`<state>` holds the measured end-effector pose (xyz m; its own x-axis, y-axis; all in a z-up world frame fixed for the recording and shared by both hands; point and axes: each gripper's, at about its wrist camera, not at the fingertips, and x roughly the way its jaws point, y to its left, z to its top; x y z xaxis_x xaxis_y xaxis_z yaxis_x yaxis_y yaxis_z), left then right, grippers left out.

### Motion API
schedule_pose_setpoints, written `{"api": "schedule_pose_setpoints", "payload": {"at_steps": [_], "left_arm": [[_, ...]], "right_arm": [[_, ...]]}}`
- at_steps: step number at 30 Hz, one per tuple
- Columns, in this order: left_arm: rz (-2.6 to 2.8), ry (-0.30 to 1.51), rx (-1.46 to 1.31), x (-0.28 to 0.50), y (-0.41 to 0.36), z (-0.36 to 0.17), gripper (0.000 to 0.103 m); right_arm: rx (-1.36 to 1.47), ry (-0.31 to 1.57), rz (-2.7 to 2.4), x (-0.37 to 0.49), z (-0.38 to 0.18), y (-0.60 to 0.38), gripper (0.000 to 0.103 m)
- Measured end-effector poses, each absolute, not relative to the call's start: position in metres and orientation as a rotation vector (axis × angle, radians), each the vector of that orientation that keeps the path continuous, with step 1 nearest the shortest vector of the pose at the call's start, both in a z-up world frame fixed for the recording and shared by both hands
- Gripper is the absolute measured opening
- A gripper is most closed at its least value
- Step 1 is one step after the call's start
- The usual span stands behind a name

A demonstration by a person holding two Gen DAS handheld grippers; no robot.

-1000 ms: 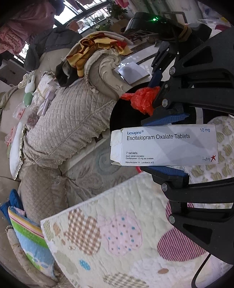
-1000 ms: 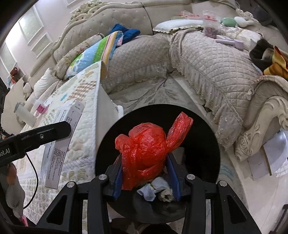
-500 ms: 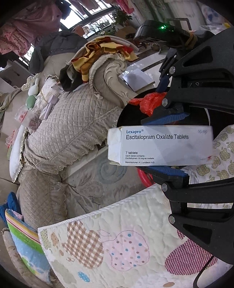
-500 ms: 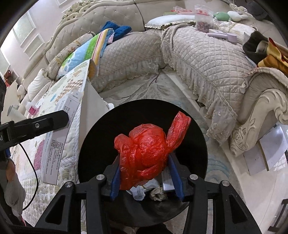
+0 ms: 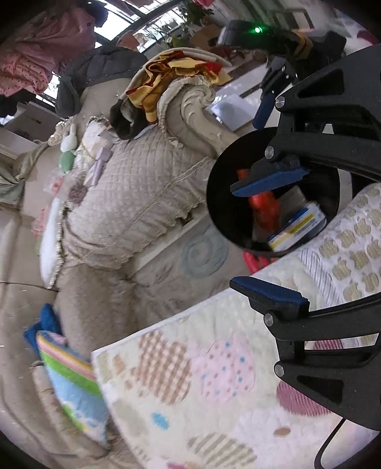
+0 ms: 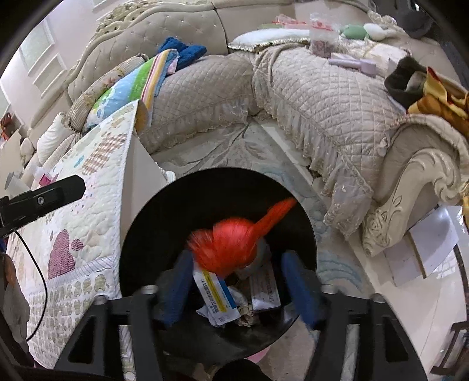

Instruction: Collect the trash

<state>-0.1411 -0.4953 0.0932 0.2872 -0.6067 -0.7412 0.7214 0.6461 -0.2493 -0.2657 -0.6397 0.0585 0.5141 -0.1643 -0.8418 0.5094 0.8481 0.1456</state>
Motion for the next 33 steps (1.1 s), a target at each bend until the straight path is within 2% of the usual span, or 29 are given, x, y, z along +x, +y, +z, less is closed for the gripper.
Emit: {"api": "schedule_pose_setpoints", "payload": {"at_steps": [17, 33], "left_arm": [[-0.826, 0.661, 0.170, -0.195, -0.433, 0.149, 0.055], [-0.828, 0.548, 0.169, -0.222, -0.404, 0.172, 0.055]], "right_arm": [[0.249, 0.662, -0.524, -0.297, 0.141, -0.574, 0.069], [0.217, 0.526, -0.575, -0.317, 0.176, -0.541, 0.073]]}}
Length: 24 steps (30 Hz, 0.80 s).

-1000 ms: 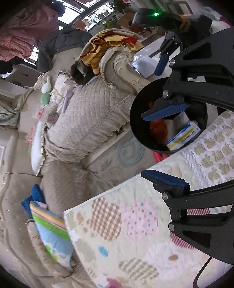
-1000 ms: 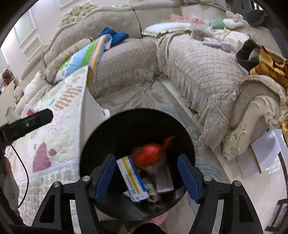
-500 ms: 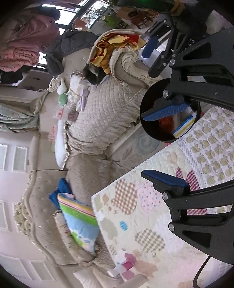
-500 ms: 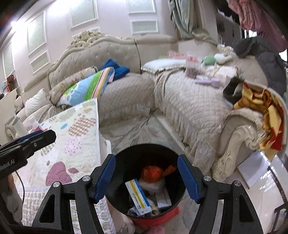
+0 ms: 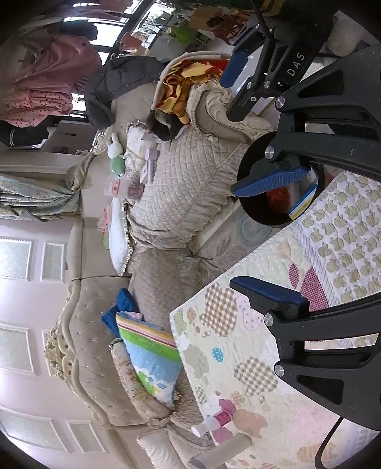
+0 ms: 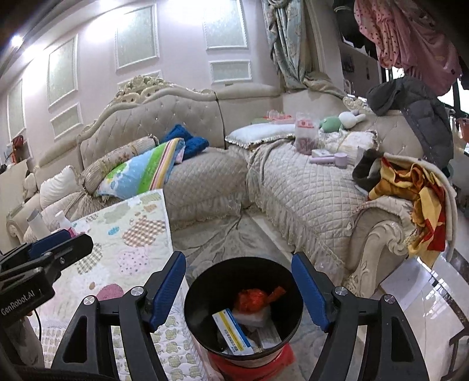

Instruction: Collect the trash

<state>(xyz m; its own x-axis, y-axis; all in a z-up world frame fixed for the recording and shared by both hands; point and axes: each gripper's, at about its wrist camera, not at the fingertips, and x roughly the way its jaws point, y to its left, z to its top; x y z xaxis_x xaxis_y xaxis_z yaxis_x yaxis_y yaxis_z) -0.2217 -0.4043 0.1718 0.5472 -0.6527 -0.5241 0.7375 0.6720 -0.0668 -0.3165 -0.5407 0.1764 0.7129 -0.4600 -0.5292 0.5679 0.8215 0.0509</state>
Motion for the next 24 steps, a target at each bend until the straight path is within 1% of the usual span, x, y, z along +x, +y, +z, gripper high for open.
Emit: {"api": "schedule_pose_setpoints", "payload": {"at_steps": [8, 24], "left_arm": [[-0.826, 0.538, 0.154, -0.2211, -0.3987, 0.1736, 0.055], [-0.823, 0.543, 0.152, -0.2201, -0.3986, 0.1722, 0.055]], "right_arm": [[0.208, 0.507, -0.585, -0.3174, 0.1825, -0.5364, 0.079], [0.207, 0.514, -0.581, -0.3165, 0.1861, -0.5393, 0.082]]}}
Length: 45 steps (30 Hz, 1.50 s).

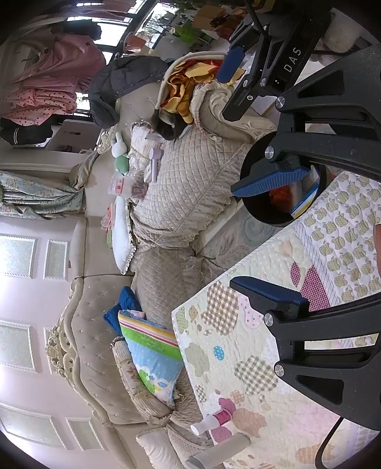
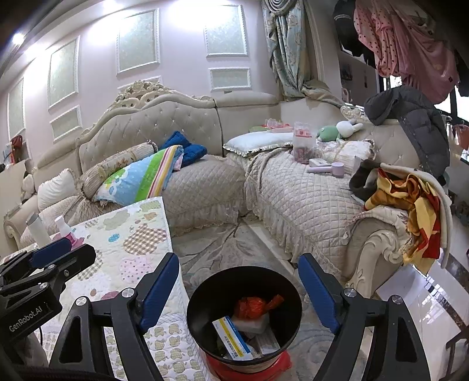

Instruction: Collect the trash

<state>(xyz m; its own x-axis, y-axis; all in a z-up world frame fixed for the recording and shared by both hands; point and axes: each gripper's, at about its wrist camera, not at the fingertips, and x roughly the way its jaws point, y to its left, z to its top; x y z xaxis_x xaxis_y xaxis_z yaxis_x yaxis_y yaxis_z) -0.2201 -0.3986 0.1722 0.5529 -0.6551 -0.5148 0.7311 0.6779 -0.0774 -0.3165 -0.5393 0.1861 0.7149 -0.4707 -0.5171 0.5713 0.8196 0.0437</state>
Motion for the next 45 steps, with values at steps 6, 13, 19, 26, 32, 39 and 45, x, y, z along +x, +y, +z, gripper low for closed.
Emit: {"api": "schedule_pose_setpoints", "payload": {"at_steps": [6, 13, 19, 26, 32, 39, 45], "left_arm": [[-0.823, 0.549, 0.154, -0.219, -0.402, 0.171, 0.055], [-0.828, 0.552, 0.153, -0.219, -0.403, 0.171, 0.055], [-0.837, 0.555, 0.156, -0.221, -0.406, 0.170, 0.055], [-0.835, 0.554, 0.157, -0.221, -0.407, 0.170, 0.055], [-0.835, 0.558, 0.155, -0.220, -0.407, 0.169, 0.055], [-0.835, 0.563, 0.155, -0.219, -0.408, 0.167, 0.055], [-0.840, 0.565, 0.162, -0.221, -0.410, 0.163, 0.055]], "right_arm": [[0.208, 0.528, -0.579, -0.313, 0.185, -0.542, 0.082], [0.206, 0.530, -0.577, -0.312, 0.184, -0.542, 0.082], [0.207, 0.527, -0.579, -0.312, 0.184, -0.543, 0.082], [0.208, 0.531, -0.576, -0.312, 0.184, -0.546, 0.082], [0.206, 0.536, -0.575, -0.312, 0.184, -0.547, 0.082], [0.206, 0.544, -0.576, -0.312, 0.182, -0.546, 0.082], [0.206, 0.551, -0.577, -0.309, 0.180, -0.546, 0.082]]}}
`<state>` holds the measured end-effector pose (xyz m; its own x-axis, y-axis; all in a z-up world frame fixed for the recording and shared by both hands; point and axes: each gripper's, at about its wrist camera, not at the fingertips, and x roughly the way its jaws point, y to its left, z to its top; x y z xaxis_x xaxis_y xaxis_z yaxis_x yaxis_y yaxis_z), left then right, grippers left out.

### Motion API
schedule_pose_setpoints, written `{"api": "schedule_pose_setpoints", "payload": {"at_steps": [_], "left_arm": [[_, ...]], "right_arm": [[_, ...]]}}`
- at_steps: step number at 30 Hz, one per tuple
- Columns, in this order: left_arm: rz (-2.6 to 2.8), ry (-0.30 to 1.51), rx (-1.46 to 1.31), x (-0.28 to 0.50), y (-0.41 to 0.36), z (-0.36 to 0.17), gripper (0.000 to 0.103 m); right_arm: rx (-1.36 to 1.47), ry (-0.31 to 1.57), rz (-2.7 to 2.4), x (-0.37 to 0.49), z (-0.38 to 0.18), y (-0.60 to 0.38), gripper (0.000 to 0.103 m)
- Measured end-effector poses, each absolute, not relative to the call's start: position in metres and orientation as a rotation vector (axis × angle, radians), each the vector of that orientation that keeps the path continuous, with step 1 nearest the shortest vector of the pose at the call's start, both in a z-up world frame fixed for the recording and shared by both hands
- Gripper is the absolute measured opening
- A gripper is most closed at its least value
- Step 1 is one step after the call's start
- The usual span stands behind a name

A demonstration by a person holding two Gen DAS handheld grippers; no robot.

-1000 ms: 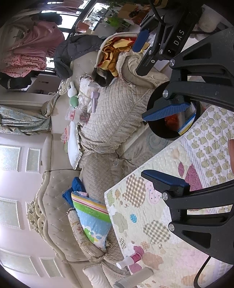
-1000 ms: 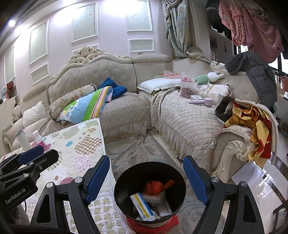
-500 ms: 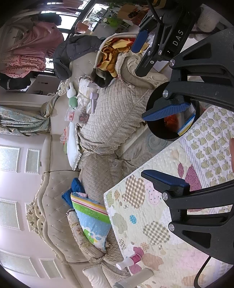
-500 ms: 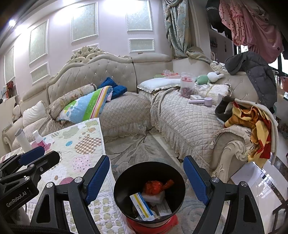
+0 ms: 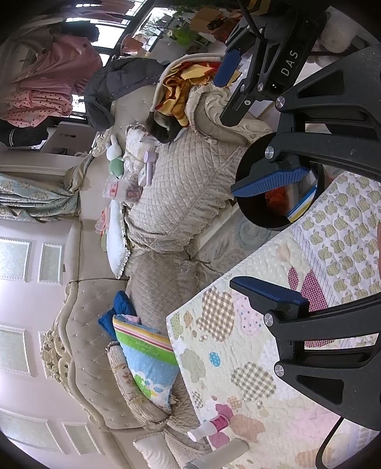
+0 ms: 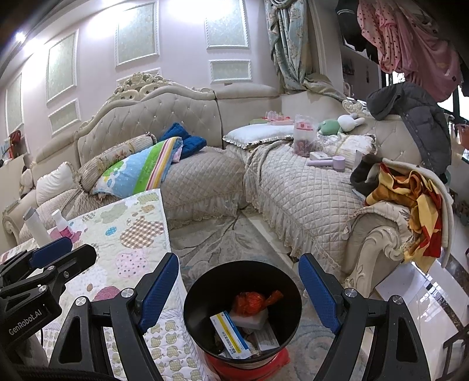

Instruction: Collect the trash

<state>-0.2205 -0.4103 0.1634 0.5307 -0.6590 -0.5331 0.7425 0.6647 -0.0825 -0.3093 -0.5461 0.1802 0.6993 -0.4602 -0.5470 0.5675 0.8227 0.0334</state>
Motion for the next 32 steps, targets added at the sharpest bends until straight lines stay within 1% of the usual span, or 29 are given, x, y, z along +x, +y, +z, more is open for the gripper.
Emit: {"api": "schedule_pose_setpoints", "payload": {"at_steps": [32], "left_arm": [[-0.855, 0.605, 0.159, -0.214, -0.410, 0.151, 0.055]], "right_arm": [[0.206, 0.602, -0.581, -0.302, 0.170, -0.550, 0.082]]}}
